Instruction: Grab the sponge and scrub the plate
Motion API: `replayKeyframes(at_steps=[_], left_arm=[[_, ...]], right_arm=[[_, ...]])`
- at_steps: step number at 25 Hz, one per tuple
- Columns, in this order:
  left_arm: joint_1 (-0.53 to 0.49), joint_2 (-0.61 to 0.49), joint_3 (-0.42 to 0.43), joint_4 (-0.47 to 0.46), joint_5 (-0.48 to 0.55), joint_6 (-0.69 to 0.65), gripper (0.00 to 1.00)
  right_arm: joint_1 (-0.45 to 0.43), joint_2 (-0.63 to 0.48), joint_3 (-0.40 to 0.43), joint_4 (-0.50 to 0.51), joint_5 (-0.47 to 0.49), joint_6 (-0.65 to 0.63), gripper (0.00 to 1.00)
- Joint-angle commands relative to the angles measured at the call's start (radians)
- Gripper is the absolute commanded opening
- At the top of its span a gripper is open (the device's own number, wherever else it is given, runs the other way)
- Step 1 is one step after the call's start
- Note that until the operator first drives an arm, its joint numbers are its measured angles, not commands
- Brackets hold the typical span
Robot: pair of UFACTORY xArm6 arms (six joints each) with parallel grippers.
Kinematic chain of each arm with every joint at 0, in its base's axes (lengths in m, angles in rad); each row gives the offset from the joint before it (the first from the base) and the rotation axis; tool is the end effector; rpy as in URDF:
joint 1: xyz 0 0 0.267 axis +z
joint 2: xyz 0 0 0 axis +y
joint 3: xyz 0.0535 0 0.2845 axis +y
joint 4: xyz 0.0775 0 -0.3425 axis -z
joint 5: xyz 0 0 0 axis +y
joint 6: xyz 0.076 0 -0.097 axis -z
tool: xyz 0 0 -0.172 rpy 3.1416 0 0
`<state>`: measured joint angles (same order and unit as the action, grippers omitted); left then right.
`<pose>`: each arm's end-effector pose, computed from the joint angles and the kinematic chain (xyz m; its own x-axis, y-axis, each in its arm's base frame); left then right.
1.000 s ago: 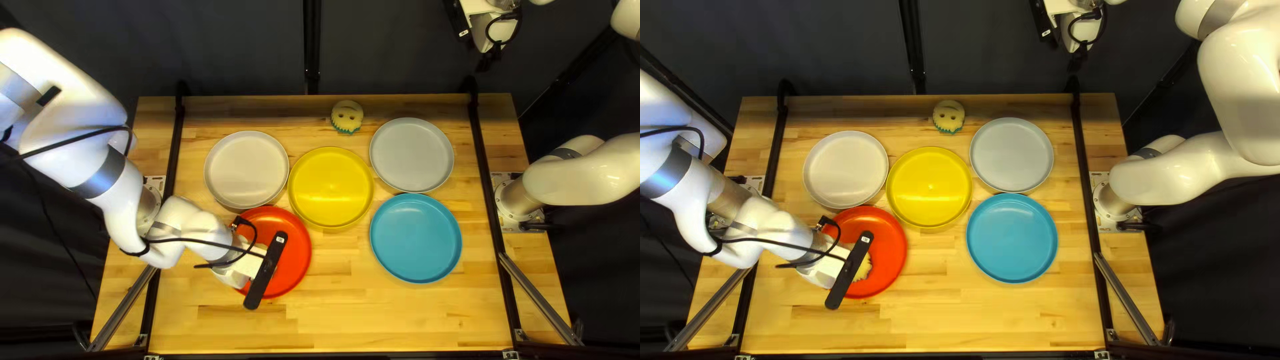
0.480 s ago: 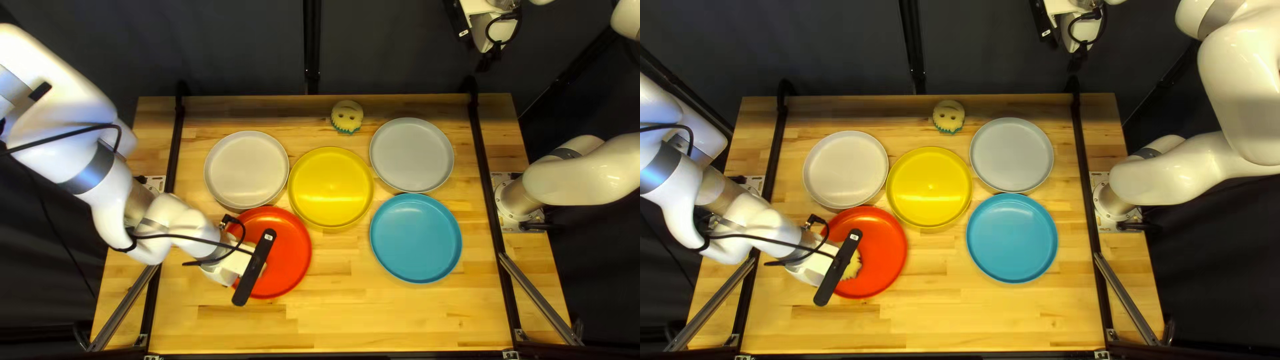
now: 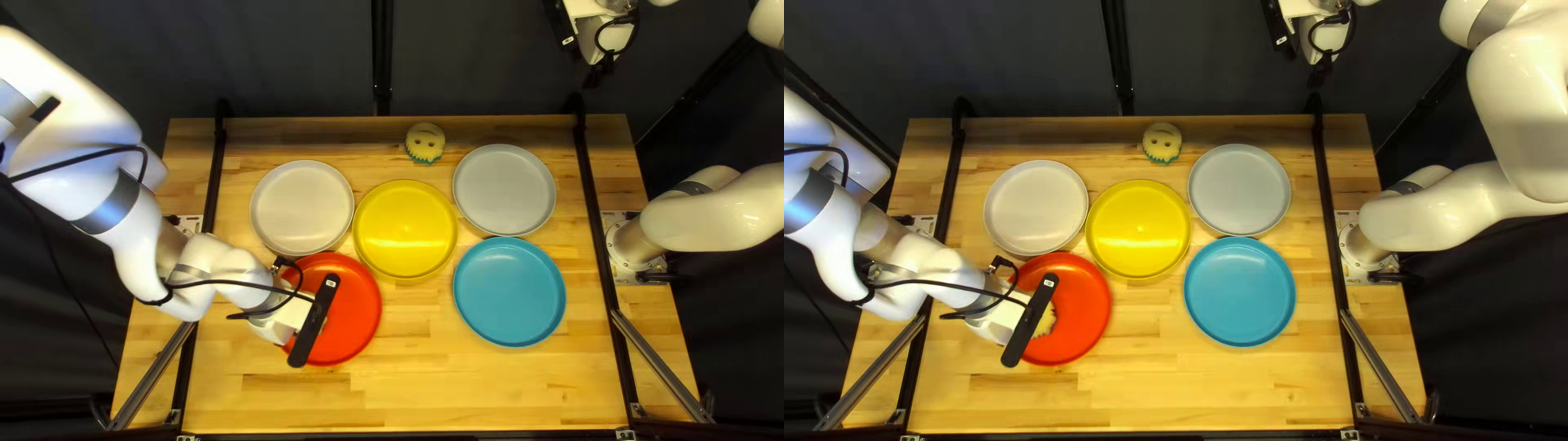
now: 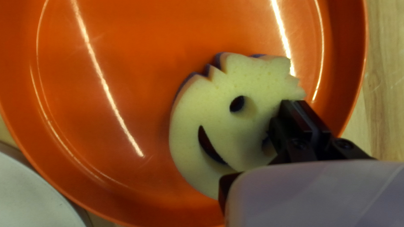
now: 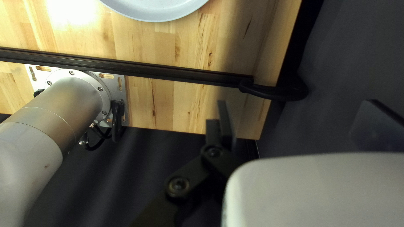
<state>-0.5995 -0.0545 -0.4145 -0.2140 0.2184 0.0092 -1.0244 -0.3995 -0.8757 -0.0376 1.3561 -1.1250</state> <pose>0.3337 -0.2240 0.0416 0.8967 -0.3726 0.2388 -0.4032 -0.9103 0.0938 0.1703 -0.2978 0.2502 0.9915 0.1116 -0.0674 0.1078 -0.9925 -0.0575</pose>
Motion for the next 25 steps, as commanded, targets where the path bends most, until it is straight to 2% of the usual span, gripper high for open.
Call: replayKeyframes(at_steps=[1, 4, 6, 10, 15, 19, 25], left_arm=[[-0.011, 0.059, -0.058, 0.008, -0.003, 0.008, 0.0], [-0.006, 0.063, -0.056, -0.016, -0.008, 0.045, 0.0], [0.014, 0.026, -0.025, -0.024, 0.003, 0.068, 0.0], [0.106, -0.089, 0.074, -0.069, 0.042, 0.177, 0.0], [0.218, -0.134, 0.131, -0.146, 0.058, 0.348, 0.0], [0.229, -0.115, 0.116, -0.144, 0.058, 0.363, 0.0], [0.143, -0.037, 0.035, -0.099, 0.047, 0.26, 0.0]], right_arm=[[0.0, 0.0, 0.0, 0.0, 0.0, 0.0, 1.0], [0.0, 0.0, 0.0, 0.0, 0.0, 0.0, 1.0], [0.0, 0.0, 0.0, 0.0, 0.0, 0.0, 1.0], [0.0, 0.0, 0.0, 0.0, 0.0, 0.0, 1.0], [0.0, 0.0, 0.0, 0.0, 0.0, 0.0, 1.0], [0.0, 0.0, 0.0, 0.0, 0.0, 0.0, 1.0], [0.0, 0.0, 0.0, 0.0, 0.0, 0.0, 1.0]])
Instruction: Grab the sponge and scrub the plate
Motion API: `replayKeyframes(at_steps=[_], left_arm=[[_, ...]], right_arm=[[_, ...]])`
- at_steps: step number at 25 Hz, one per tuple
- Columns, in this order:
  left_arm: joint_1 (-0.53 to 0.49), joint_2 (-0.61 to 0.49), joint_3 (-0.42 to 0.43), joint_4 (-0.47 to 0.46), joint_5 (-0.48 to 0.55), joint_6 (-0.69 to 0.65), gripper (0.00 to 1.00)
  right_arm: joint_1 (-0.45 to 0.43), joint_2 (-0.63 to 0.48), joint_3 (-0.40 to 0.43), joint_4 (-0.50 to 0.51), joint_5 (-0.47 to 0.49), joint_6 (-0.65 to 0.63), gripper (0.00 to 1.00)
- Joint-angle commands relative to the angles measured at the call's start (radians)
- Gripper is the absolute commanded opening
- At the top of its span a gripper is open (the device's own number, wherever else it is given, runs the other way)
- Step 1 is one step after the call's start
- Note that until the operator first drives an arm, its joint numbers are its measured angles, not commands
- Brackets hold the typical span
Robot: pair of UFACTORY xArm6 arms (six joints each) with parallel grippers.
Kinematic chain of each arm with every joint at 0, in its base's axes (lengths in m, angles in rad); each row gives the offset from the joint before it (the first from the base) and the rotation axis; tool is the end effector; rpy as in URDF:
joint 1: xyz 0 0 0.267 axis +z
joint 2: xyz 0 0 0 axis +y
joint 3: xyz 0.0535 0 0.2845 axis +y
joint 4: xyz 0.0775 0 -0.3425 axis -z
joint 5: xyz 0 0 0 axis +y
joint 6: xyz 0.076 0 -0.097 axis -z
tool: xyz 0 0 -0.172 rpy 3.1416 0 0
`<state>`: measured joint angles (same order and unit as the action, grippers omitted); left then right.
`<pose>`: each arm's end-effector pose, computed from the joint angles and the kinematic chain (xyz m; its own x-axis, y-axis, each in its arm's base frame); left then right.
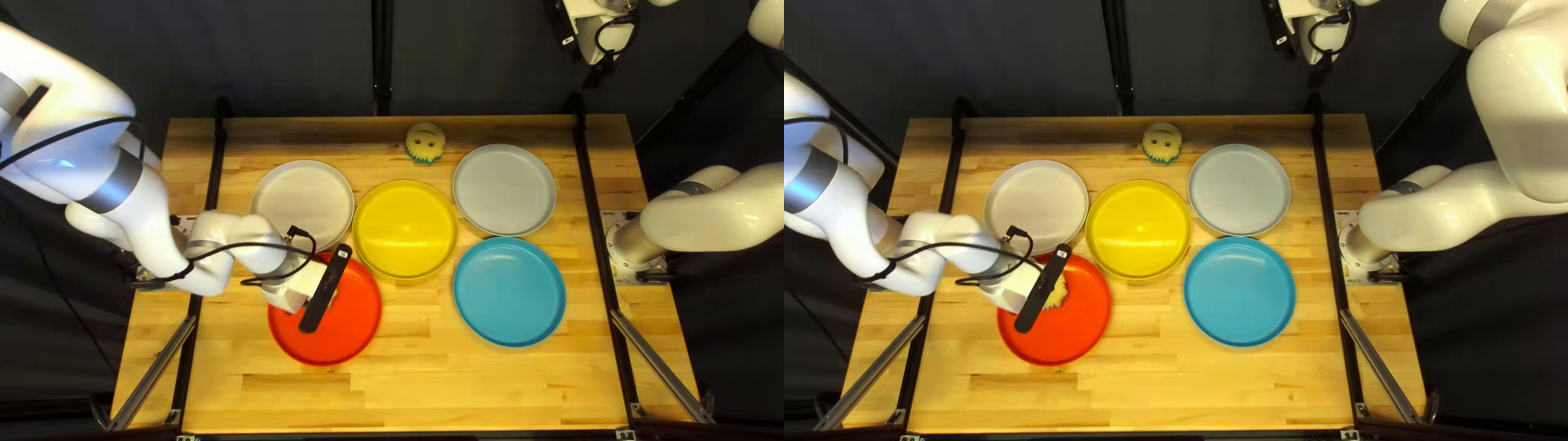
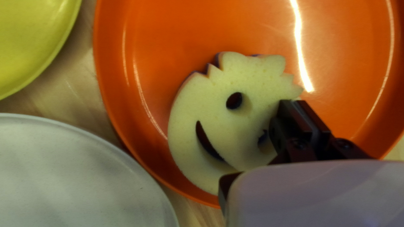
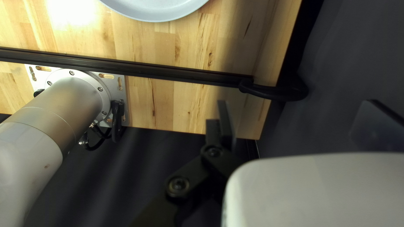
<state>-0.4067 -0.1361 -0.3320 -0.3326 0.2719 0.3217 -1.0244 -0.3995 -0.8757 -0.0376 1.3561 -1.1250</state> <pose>0.3354 -0.1441 0.0364 0.8980 -0.3873 0.2089 -0.4113 -0.9075 0.0856 0.1703 -0.2978 0.2502 0.9915 0.1116 -0.0674 0.1078 -0.9925 -0.0575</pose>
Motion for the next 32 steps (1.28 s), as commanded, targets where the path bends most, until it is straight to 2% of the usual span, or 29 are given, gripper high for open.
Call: replayKeyframes(at_steps=[1, 7, 12, 19, 24, 32], left_arm=[[-0.063, 0.058, -0.06, 0.022, -0.009, -0.064, 0.0], [-0.172, 0.134, -0.14, 0.074, -0.023, -0.193, 0.0], [-0.193, 0.142, -0.158, 0.113, -0.013, -0.24, 0.0], [-0.084, 0.069, -0.077, 0.031, -0.015, -0.072, 0.0], [0.008, 0.044, -0.029, -0.082, -0.027, 0.114, 0.0], [0.044, 0.027, -0.044, -0.003, 0.002, 0.07, 0.0]], right_arm=[[0.0, 0.0, 0.0, 0.0, 0.0, 0.0, 1.0], [0.0, 0.0, 0.0, 0.0, 0.0, 0.0, 1.0], [0.0, 0.0, 0.0, 0.0, 0.0, 0.0, 1.0], [0.0, 0.0, 0.0, 0.0, 0.0, 0.0, 1.0], [0.0, 0.0, 0.0, 0.0, 0.0, 0.0, 1.0], [0.0, 0.0, 0.0, 0.0, 0.0, 0.0, 1.0]])
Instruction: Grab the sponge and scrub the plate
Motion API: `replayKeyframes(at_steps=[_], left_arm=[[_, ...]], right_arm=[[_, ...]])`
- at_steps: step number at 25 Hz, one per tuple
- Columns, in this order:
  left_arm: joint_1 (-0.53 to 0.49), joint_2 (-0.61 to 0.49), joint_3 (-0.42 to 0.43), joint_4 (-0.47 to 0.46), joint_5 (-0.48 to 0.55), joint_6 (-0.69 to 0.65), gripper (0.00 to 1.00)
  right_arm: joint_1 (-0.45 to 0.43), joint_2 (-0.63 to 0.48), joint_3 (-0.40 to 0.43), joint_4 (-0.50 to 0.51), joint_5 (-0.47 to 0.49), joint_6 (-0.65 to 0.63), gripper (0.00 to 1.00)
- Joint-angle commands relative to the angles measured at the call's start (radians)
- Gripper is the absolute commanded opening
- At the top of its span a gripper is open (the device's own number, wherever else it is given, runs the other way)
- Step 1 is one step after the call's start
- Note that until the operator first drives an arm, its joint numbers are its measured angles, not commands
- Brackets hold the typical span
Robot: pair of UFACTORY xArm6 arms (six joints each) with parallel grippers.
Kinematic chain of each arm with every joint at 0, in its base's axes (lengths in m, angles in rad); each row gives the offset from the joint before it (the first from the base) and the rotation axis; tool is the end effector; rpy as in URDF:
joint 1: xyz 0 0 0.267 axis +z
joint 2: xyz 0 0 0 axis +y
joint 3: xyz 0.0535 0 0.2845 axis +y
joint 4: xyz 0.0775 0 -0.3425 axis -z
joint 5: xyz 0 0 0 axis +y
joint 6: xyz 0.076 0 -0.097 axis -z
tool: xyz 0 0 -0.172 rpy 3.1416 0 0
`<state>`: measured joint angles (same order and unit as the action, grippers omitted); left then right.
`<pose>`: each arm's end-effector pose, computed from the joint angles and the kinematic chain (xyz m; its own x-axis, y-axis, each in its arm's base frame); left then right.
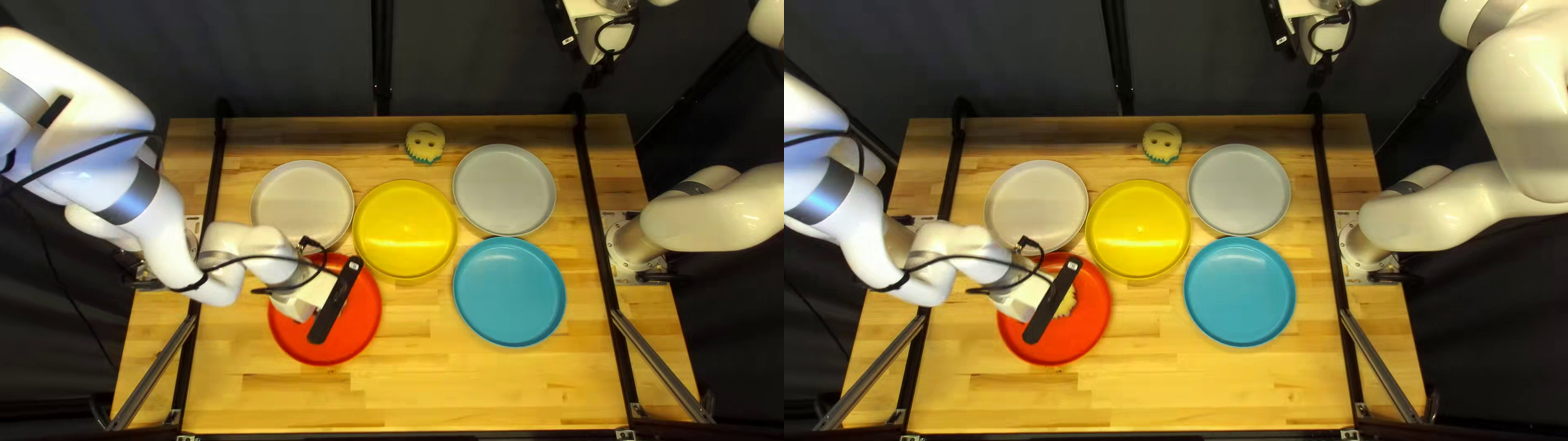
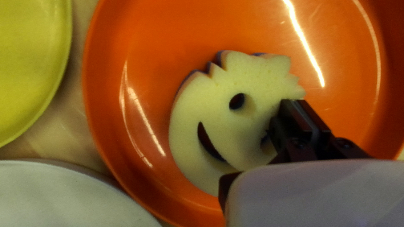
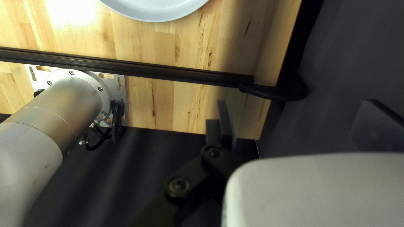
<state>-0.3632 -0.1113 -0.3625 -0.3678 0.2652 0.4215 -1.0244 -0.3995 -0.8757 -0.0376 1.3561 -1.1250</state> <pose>0.3525 -0.1329 0.0388 0.8847 -0.4059 0.2292 -0.4322 -0.8985 0.0770 0.1703 -0.2978 0.2502 0.9915 0.1116 -0.0674 0.1078 -0.9925 -0.0575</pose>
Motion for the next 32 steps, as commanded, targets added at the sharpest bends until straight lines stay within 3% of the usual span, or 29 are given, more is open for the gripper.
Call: replayKeyframes(at_steps=[1, 8, 15, 23, 29, 32], left_arm=[[-0.011, 0.014, -0.027, 0.044, 0.006, -0.048, 0.0], [-0.132, 0.128, -0.14, 0.124, -0.006, -0.2, 0.0], [-0.193, 0.148, -0.198, 0.216, 0.027, -0.329, 0.0], [-0.067, 0.09, -0.115, 0.106, 0.019, -0.114, 0.0], [0.021, 0.137, -0.154, 0.025, 0.018, 0.054, 0.0], [0.014, 0.164, -0.182, 0.026, 0.012, 0.054, 0.0]], right_arm=[[0.0, 0.0, 0.0, 0.0, 0.0, 0.0, 1.0], [0.0, 0.0, 0.0, 0.0, 0.0, 0.0, 1.0], [0.0, 0.0, 0.0, 0.0, 0.0, 0.0, 1.0], [0.0, 0.0, 0.0, 0.0, 0.0, 0.0, 1.0], [0.0, 0.0, 0.0, 0.0, 0.0, 0.0, 1.0], [0.0, 0.0, 0.0, 0.0, 0.0, 0.0, 1.0]])
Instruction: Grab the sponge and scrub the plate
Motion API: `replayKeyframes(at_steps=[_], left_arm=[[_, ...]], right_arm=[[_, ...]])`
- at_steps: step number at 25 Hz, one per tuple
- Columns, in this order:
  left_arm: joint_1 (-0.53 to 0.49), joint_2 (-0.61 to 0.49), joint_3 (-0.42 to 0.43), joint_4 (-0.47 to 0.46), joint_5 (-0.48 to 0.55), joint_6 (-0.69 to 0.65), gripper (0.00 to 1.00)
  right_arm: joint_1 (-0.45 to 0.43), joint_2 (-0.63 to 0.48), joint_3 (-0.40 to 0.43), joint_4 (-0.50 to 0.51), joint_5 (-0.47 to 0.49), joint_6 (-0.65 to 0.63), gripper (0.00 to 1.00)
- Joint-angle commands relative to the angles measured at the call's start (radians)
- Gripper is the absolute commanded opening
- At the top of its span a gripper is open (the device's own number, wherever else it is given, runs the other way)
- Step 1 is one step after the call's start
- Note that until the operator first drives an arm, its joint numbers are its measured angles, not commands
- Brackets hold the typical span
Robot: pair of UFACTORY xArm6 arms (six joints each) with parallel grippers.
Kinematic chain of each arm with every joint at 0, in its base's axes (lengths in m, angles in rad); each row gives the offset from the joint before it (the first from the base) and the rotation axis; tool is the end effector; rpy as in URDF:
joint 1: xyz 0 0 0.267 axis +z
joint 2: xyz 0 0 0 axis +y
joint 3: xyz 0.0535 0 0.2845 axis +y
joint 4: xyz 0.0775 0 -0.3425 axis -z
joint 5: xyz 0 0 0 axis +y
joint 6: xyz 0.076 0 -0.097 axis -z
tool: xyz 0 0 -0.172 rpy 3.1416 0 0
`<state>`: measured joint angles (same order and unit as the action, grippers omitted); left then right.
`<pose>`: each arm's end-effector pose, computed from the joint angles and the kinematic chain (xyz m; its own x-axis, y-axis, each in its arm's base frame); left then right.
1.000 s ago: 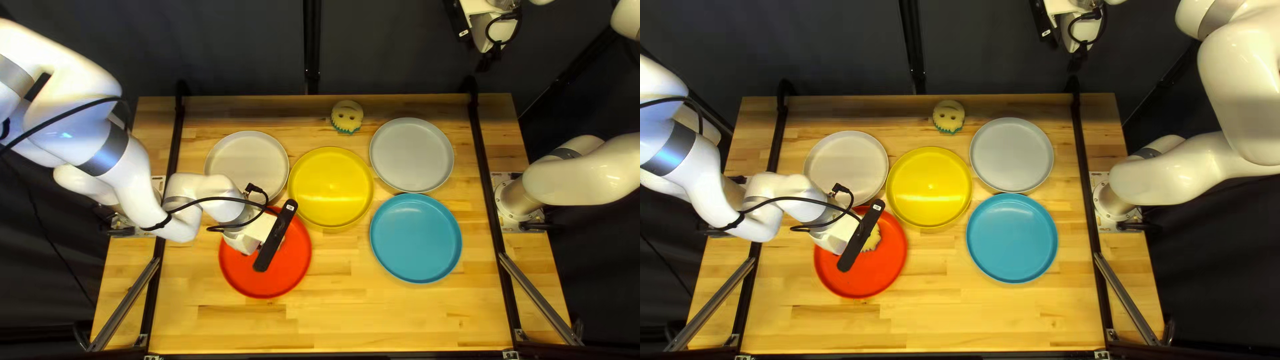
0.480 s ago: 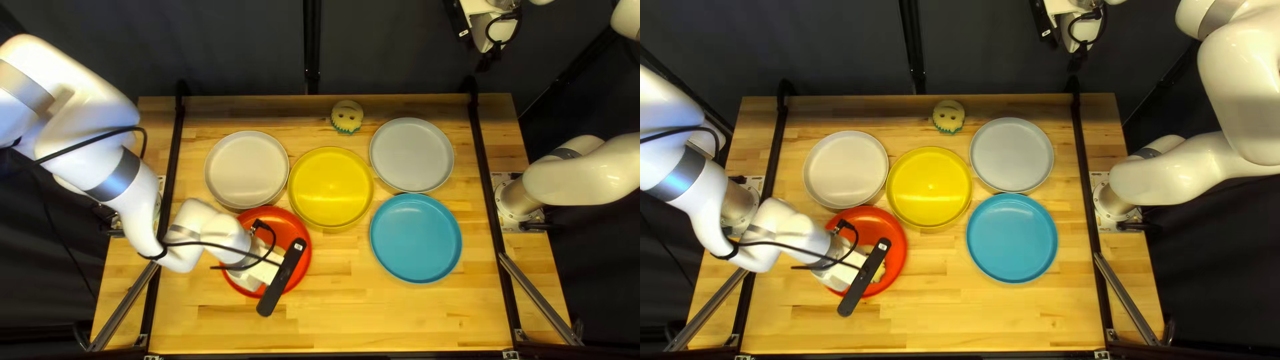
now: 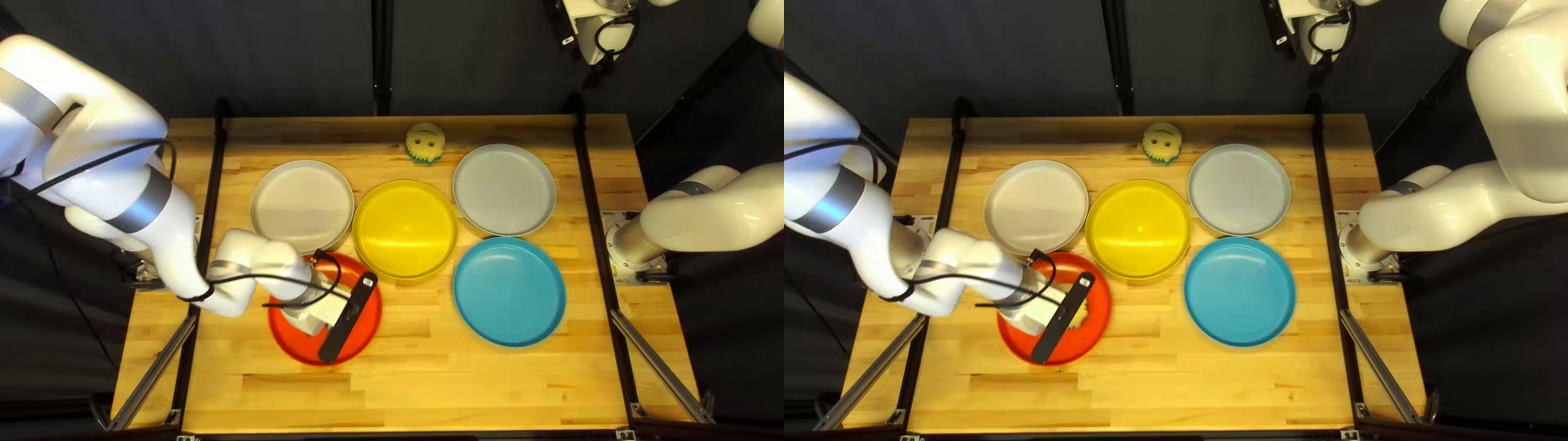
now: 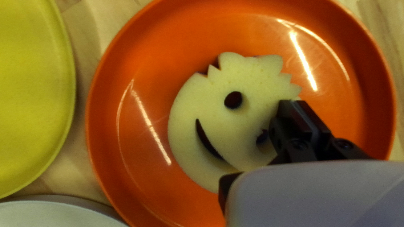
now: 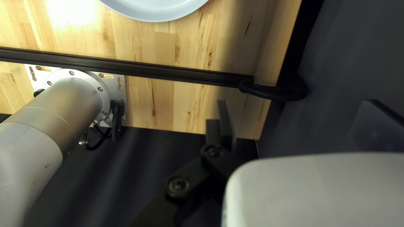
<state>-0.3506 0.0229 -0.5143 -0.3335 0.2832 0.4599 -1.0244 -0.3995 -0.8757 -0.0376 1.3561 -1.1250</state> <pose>0.3942 -0.1449 0.0374 0.8572 -0.4601 0.2314 -0.4842 -0.8730 0.0577 0.1703 -0.2978 0.2502 0.9915 0.1116 -0.0674 0.1078 -0.9925 -0.0575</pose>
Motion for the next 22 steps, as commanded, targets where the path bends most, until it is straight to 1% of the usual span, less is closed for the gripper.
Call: replayKeyframes(at_steps=[1, 5, 7, 9, 12, 16, 19, 22], left_arm=[[-0.015, 0.034, -0.037, 0.009, -0.008, -0.012, 0.0], [-0.076, 0.004, -0.033, 0.089, 0.008, -0.147, 0.0], [-0.12, -0.012, -0.042, 0.152, 0.028, -0.251, 0.0], [-0.157, -0.006, -0.06, 0.198, 0.036, -0.329, 0.0], [-0.192, 0.017, -0.088, 0.239, 0.041, -0.393, 0.0], [-0.209, 0.014, -0.086, 0.259, 0.05, -0.423, 0.0], [-0.199, 0.01, -0.065, 0.23, 0.037, -0.388, 0.0], [-0.17, 0.023, -0.07, 0.195, 0.028, -0.326, 0.0]], right_arm=[[0.0, 0.0, 0.0, 0.0, 0.0, 0.0, 1.0], [0.0, 0.0, 0.0, 0.0, 0.0, 0.0, 1.0], [0.0, 0.0, 0.0, 0.0, 0.0, 0.0, 1.0], [0.0, 0.0, 0.0, 0.0, 0.0, 0.0, 1.0], [0.0, 0.0, 0.0, 0.0, 0.0, 0.0, 1.0], [0.0, 0.0, 0.0, 0.0, 0.0, 0.0, 1.0], [0.0, 0.0, 0.0, 0.0, 0.0, 0.0, 1.0], [0.0, 0.0, 0.0, 0.0, 0.0, 0.0, 1.0]])
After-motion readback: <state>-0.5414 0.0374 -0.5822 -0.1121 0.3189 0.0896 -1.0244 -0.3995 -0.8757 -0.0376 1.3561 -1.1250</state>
